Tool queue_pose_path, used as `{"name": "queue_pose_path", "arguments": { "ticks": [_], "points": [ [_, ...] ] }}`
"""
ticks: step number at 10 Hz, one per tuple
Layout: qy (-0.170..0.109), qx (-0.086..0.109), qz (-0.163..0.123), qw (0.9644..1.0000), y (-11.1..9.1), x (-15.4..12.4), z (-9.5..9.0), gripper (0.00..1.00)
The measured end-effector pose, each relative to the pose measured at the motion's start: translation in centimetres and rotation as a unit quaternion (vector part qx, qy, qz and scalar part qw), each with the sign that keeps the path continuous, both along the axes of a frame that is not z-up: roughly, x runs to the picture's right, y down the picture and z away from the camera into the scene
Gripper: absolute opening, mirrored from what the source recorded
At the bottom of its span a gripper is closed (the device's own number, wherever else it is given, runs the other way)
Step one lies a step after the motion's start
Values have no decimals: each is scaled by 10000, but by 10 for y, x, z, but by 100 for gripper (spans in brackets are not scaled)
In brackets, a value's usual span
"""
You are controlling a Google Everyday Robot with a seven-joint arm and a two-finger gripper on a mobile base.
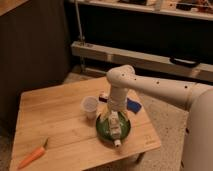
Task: Pick up the ceramic cup
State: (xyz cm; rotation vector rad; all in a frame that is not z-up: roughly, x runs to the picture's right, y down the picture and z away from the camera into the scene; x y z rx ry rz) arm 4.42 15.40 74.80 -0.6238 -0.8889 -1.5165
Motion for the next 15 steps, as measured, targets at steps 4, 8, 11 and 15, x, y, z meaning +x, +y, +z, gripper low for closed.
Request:
{"name": "queue_pose_path", "arguments": {
  "ticks": [4,8,11,15],
  "points": [
    [0,1,0,10000,0,0,0,77],
    [56,369,-87,9993,-22,-7,-8,77],
    [109,881,-180,9959,-70,-13,-43,77],
    [143,1464,-376,9884,-145,-24,-68,77]
  ]
}}
